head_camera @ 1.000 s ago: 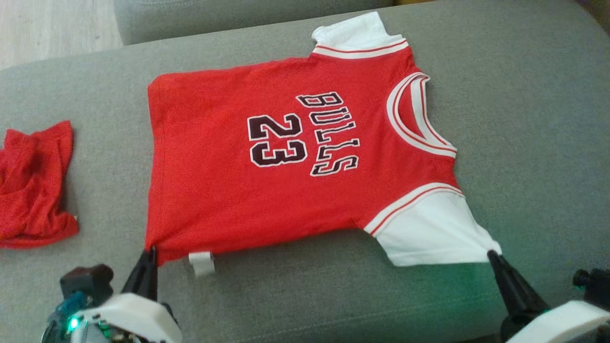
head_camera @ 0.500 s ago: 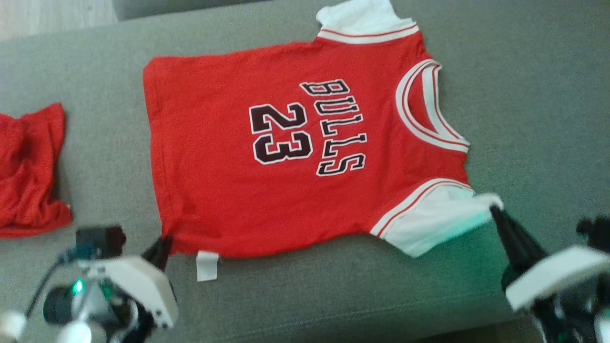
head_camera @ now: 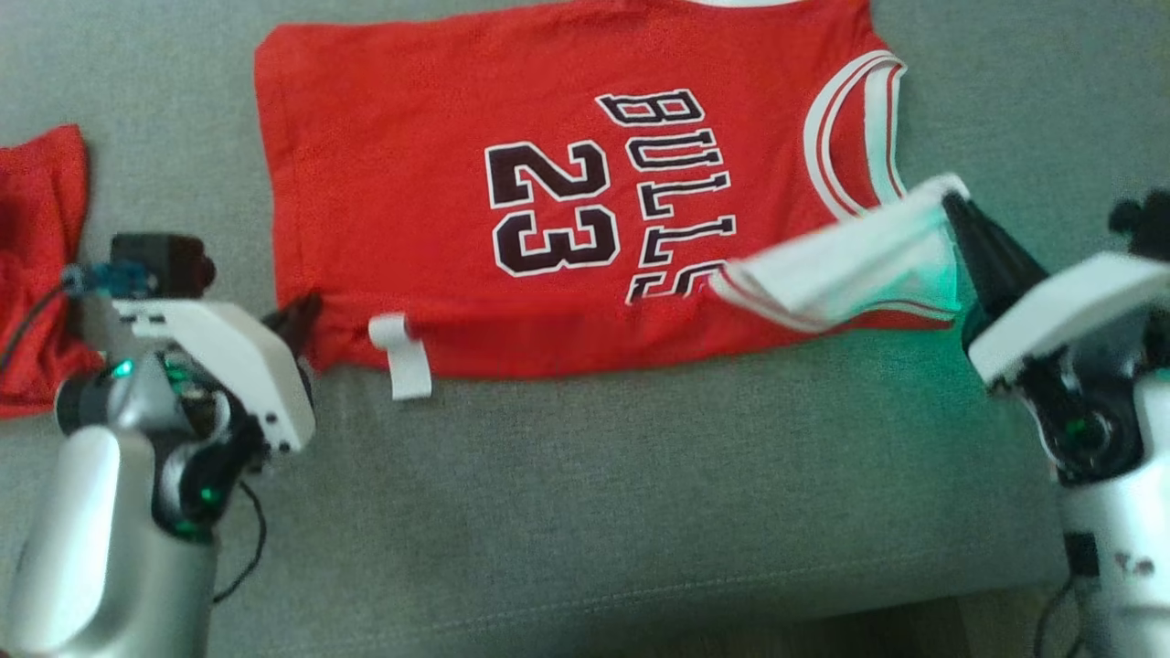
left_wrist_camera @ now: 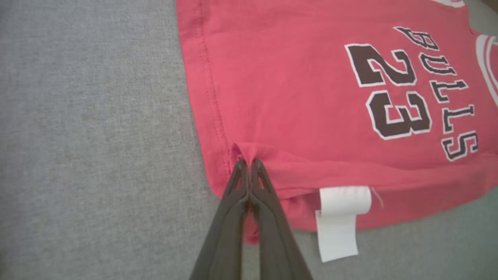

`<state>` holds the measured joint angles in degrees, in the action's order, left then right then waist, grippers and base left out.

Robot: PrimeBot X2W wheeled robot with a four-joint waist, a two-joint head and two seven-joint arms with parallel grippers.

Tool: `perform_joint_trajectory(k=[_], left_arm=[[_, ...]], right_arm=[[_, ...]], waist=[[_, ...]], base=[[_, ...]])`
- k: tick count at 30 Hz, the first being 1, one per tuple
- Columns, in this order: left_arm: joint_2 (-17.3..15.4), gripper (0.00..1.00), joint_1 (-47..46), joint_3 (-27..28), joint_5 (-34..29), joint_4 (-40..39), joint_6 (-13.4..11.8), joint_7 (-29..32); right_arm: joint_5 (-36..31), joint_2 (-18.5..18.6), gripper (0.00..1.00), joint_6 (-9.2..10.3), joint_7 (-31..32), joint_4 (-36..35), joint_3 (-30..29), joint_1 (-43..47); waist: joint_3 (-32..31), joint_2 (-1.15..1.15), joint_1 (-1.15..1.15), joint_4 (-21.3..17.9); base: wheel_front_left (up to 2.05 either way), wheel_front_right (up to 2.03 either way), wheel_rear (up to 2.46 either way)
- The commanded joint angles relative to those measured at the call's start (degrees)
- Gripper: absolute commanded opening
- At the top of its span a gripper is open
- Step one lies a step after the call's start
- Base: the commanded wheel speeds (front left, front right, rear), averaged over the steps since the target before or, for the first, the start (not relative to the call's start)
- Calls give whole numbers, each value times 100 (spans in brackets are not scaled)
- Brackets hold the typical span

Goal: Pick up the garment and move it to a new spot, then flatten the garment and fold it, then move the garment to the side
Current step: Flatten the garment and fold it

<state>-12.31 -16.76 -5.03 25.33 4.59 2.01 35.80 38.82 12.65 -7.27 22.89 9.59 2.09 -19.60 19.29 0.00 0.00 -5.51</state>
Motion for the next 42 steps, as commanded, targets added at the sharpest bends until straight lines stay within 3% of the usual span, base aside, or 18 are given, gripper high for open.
perform_joint_trajectory(k=[1, 4, 5, 6, 7, 10, 14, 19, 23, 29, 42], left_arm=[[-155, 0, -280, 241, 29, -113, -9, 22], [-148, 0, -485, 264, 82, 177, 1, -5], [-136, 37, -534, 278, 82, 237, -4, -79], [-105, 98, -568, 296, 87, 277, -9, -189], [-52, 100, -586, 322, 99, 310, -31, -319], [67, 100, -527, 369, -23, 333, -151, -839], [208, 100, -320, 413, -509, 185, -466, -2036], [416, 100, 41, 350, -1087, -103, -849, -3497], [511, 100, 422, 178, -1489, -306, -1080, -4278], [572, 100, 952, -41, -1768, -458, -1232, -4771], [590, 100, 1462, -256, -1815, -514, -1303, -4760]], right_arm=[[39, 147, 0, -22, -103, -98, 157, -197], [127, 185, 0, -22, -350, 263, 391, -534], [158, 196, 9, -22, -469, 349, 479, -619], [206, 196, 89, -22, -592, 432, 553, -682], [208, 223, 100, -22, -734, 494, 638, -726], [164, 309, 100, -22, -1308, 556, 878, -764], [-159, 476, 100, -22, -2207, 490, 1116, -654], [-642, 557, 100, -22, -3085, 178, 1025, -307], [-1217, 518, 100, -22, -3385, -214, 832, 142], [-1684, 231, 100, -22, -3322, -818, 645, 930], [-1857, -92, 100, -22, -2890, -1396, 421, 1657]], waist=[[73, 0, 0, 6], [145, 0, 0, -8], [165, 0, 0, -10], [180, 0, 0, -12], [192, 0, 0, -10], [207, 0, 0, -11], [188, 0, 0, -14], [84, 0, 0, 13], [-68, 0, 0, 6], [-288, 0, 0, -60], [-505, 0, 0, -41]], base=[[0, 0, 0], [0, 0, 0], [0, 0, 0], [0, 0, 0], [0, 0, 0], [0, 0, 0], [0, 0, 0], [0, 0, 0], [0, 0, 0], [0, 0, 0], [0, 0, 0]])
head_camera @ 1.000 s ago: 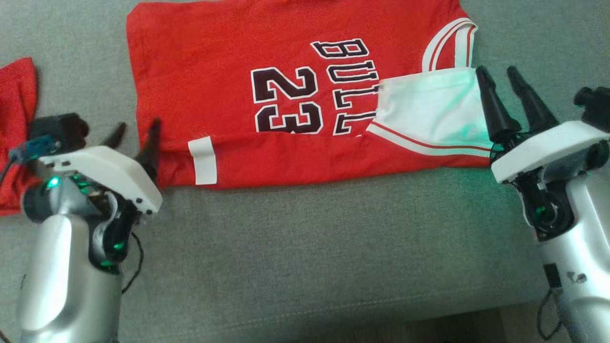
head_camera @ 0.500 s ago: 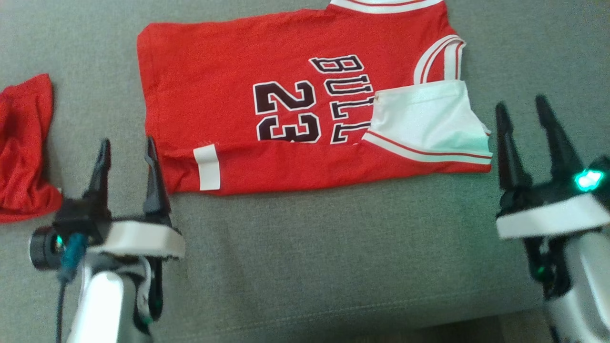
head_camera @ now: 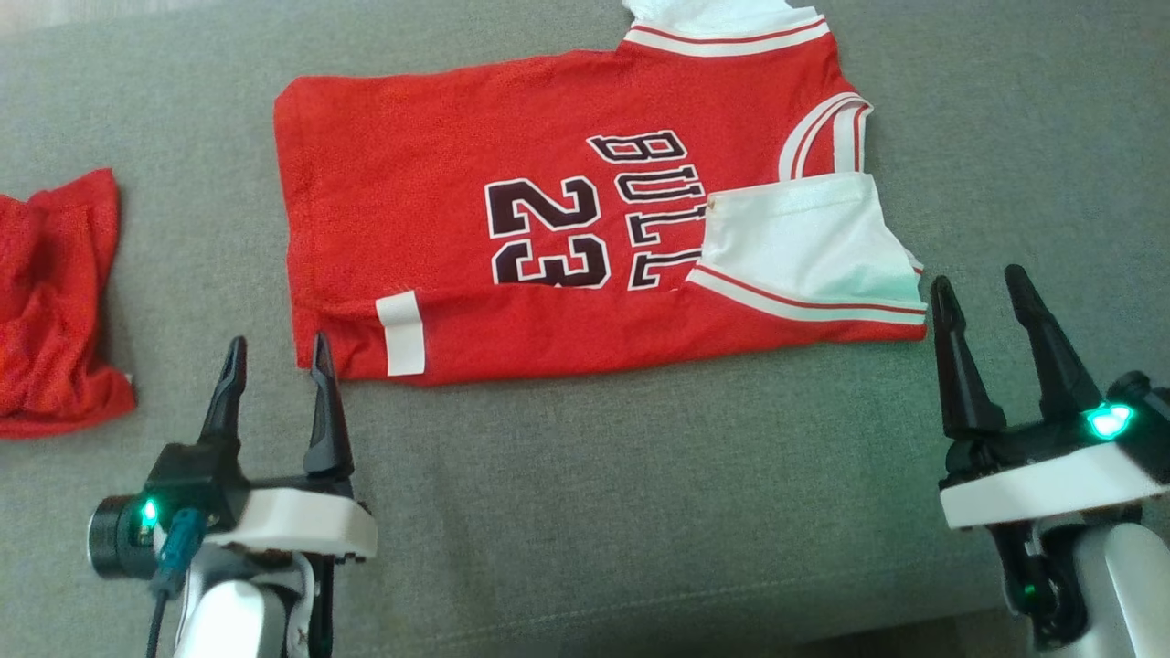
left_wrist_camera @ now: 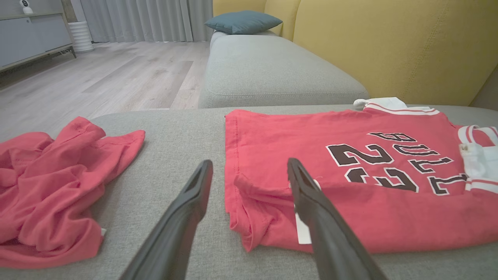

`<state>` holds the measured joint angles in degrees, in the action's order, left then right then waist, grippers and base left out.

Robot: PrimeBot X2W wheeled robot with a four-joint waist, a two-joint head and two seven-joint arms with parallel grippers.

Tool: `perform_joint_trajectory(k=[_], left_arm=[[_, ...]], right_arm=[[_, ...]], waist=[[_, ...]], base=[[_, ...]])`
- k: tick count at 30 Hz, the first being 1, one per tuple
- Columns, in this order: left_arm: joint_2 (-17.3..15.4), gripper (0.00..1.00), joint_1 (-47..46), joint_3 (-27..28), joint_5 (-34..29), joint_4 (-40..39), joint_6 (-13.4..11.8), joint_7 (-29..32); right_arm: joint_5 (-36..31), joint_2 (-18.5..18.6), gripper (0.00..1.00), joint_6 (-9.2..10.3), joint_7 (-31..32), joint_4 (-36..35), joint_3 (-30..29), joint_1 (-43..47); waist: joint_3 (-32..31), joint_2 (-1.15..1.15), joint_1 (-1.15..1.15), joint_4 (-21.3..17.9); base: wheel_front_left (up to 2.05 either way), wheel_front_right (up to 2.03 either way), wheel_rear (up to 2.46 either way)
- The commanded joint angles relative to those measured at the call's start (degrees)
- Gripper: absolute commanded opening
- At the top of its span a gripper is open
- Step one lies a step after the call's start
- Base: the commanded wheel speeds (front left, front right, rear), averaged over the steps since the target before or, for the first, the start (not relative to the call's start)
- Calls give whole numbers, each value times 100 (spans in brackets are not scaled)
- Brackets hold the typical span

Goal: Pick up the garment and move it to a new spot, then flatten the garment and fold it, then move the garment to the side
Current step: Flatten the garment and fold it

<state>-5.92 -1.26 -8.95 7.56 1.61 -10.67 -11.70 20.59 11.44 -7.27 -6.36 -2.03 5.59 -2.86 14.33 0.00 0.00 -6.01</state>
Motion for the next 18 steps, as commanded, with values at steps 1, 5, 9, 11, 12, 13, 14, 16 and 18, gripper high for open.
perform_joint_trajectory(k=[1, 5, 9, 11, 12, 13, 14, 16, 18], left_arm=[[-54, 100, -91, 126, -41, -213, -35, -5], [-59, 100, -119, 102, -39, -195, -37, 15], [-106, 100, -261, 47, -9, -30, 47, 141], [-120, 100, -356, 7, 13, 87, 99, 237], [-127, 100, -394, -4, 45, 173, 133, 309], [-132, 100, -433, -7, 83, 265, 163, 384], [-135, 100, -485, -3, 126, 353, 194, 424], [-144, 100, -577, 19, 209, 546, 234, 548], [-146, 100, -724, 85, 359, 762, 281, 675]], right_arm=[[-39, 25, 100, -22, 53, -249, 66, -7], [-34, 30, 100, -22, 96, -271, 52, -4], [-12, 62, 100, -22, 216, -206, 34, -22], [52, 94, 100, -22, 308, -68, 32, -36], [89, 112, 100, -22, 356, 18, 29, -45], [119, 134, 100, -22, 415, 112, 20, -58], [152, 150, 100, -22, 486, 221, 4, -74], [209, 196, 100, -22, 624, 444, -20, -140], [292, 241, 100, -22, 887, 765, -30, -310]], waist=[[-15, 0, 0, 14], [-19, 0, 0, 18], [15, 0, 0, 23], [54, 0, 0, 18], [82, 0, 0, 12], [122, 0, 0, 4], [154, 0, 0, -3], [226, 0, 0, -19], [332, 0, 0, -48]], base=[[0, 0, 0], [0, 0, 0], [0, 0, 0], [0, 0, 0], [0, 0, 0], [0, 0, 0], [0, 0, 0], [0, 0, 0], [0, 0, 0]])
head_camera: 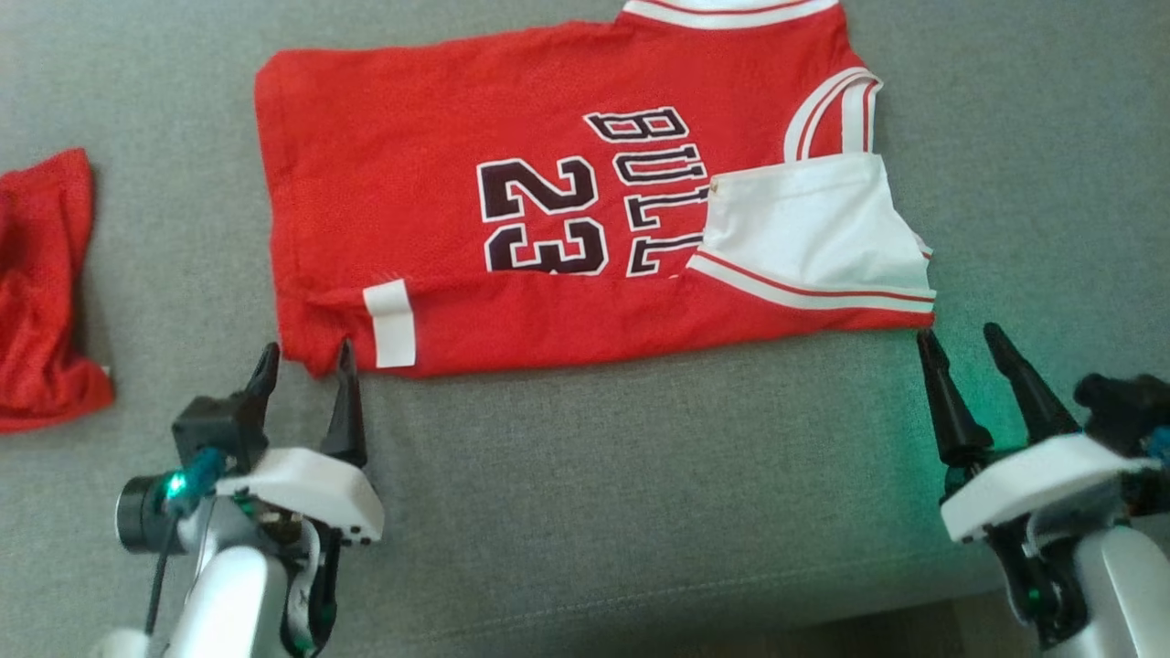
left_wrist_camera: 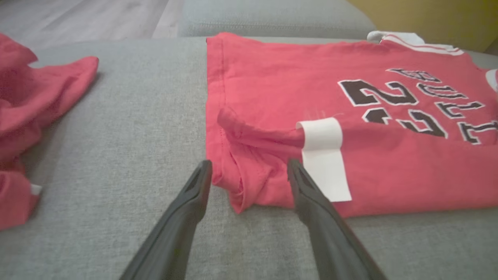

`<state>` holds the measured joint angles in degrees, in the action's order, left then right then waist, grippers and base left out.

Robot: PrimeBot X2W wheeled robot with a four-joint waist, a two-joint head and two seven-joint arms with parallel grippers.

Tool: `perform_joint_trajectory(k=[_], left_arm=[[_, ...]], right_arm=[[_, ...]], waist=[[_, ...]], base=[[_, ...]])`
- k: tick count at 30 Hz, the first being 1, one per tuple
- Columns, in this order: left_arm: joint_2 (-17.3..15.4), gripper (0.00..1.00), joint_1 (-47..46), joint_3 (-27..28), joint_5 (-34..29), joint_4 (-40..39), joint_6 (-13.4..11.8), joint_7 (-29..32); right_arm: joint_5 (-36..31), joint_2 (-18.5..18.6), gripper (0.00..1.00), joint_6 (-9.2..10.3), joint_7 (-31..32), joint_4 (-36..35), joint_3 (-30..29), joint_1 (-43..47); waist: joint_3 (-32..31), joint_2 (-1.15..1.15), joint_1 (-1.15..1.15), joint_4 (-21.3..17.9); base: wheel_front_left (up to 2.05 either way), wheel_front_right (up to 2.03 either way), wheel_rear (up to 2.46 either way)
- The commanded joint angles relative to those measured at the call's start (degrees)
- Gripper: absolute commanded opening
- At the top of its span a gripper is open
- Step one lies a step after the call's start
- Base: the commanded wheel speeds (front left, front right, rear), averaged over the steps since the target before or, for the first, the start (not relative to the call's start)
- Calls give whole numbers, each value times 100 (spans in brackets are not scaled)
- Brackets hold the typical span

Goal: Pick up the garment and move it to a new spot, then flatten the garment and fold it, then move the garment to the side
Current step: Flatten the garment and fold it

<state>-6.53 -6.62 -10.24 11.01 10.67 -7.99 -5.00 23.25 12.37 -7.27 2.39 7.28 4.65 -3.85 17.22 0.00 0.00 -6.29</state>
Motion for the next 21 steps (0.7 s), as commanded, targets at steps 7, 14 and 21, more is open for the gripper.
perform_joint_trajectory(k=[7, 14, 21], left_arm=[[-139, 100, -399, 296, 238, 223, 93, 315], [-59, 25, -485, 265, 639, 416, 317, 843], [-137, 0, -440, 281, 713, 230, 373, 790]], right_arm=[[265, 242, 100, -22, 365, 367, 296, -776], [577, 273, 44, -22, 777, 944, 405, -1144], [898, 311, 0, -22, 604, 1016, 451, -1244]], waist=[[254, 0, 0, -24], [402, 0, 0, 61], [389, 0, 0, 88]], base=[[0, 0, 0], [0, 0, 0], [0, 0, 0]])
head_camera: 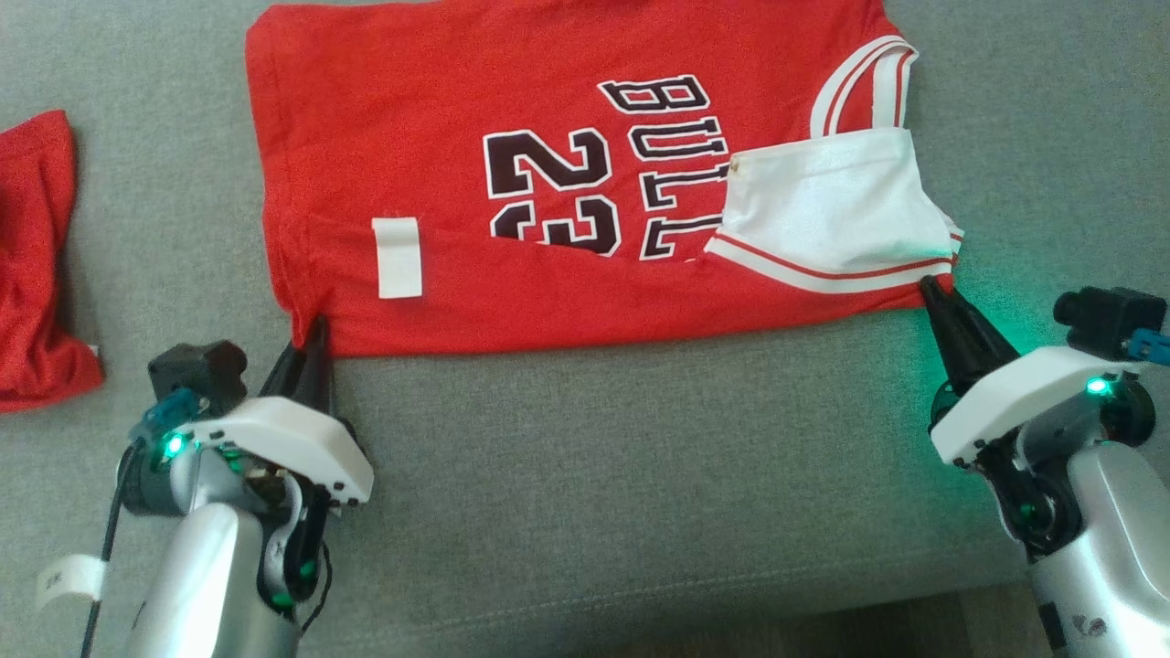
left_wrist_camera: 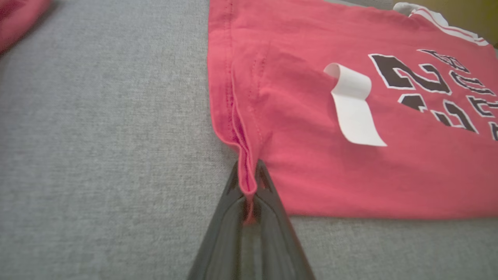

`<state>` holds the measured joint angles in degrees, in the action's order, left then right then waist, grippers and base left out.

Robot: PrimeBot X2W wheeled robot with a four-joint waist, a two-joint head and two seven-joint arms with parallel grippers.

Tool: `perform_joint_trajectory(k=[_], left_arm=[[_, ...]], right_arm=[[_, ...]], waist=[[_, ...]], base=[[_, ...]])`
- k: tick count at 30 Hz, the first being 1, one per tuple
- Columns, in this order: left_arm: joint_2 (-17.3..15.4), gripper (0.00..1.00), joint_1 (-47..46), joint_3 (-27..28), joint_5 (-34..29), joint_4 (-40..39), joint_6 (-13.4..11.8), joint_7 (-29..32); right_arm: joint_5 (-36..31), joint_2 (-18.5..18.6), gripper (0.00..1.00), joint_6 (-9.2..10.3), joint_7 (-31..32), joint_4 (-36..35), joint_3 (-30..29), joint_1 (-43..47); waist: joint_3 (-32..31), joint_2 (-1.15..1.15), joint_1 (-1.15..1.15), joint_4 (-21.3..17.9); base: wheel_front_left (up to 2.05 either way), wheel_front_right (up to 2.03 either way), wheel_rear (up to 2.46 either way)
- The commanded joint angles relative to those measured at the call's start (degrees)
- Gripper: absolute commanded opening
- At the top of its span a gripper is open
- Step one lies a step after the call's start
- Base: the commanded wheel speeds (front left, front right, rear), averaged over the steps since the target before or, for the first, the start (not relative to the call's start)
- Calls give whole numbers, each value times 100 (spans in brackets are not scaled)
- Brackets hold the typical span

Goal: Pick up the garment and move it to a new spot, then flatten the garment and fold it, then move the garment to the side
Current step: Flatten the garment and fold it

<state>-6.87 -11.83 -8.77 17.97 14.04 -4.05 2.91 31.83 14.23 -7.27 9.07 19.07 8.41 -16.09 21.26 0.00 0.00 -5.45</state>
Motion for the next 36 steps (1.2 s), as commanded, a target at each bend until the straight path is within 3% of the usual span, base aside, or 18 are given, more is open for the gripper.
perform_joint_trajectory(k=[1, 11, 22, 23, 24, 25, 28, 36], left_arm=[[-117, 0, 109, 138, 12, -174, -29, -28], [-259, 0, 761, 138, 21, -980, -166, 214], [-326, 0, 1598, 191, 342, -1234, -276, 867], [-321, 28, 1653, 186, 339, -1239, -309, 893], [-319, 76, 1699, 183, 315, -1234, -348, 890], [-314, 100, 1735, 167, 285, -1224, -377, 872], [-254, 100, 1776, 134, 171, -1211, -500, 706], [-192, 100, 1479, 88, -533, -1584, -924, -552]], right_arm=[[78, 128, 0, -22, -105, -200, 73, 5], [237, 70, 0, -22, -9, -843, -197, 898], [-87, -558, 0, -22, 680, -1771, -805, 2334], [-126, -596, 0, -22, 725, -1827, -819, 2386], [-166, -627, 44, -22, 772, -1872, -824, 2421], [-222, -638, 100, -22, 805, -1908, -828, 2438], [-493, -611, 100, -22, 697, -2079, -868, 2375], [-1320, -477, 100, -22, -276, -2709, -862, 1877]], waist=[[-38, 0, 0, 6], [-409, 0, 0, 62], [-857, 0, 0, 75], [-882, 0, 0, 66], [-912, 0, 0, 51], [-939, 0, 0, 40], [-1006, 0, 0, 23], [-1126, 0, 0, 17]], base=[[0, 0, 0], [0, 0, 0], [0, 0, 0], [0, 0, 0], [0, 0, 0], [0, 0, 0], [0, 0, 0], [0, 0, 0]])
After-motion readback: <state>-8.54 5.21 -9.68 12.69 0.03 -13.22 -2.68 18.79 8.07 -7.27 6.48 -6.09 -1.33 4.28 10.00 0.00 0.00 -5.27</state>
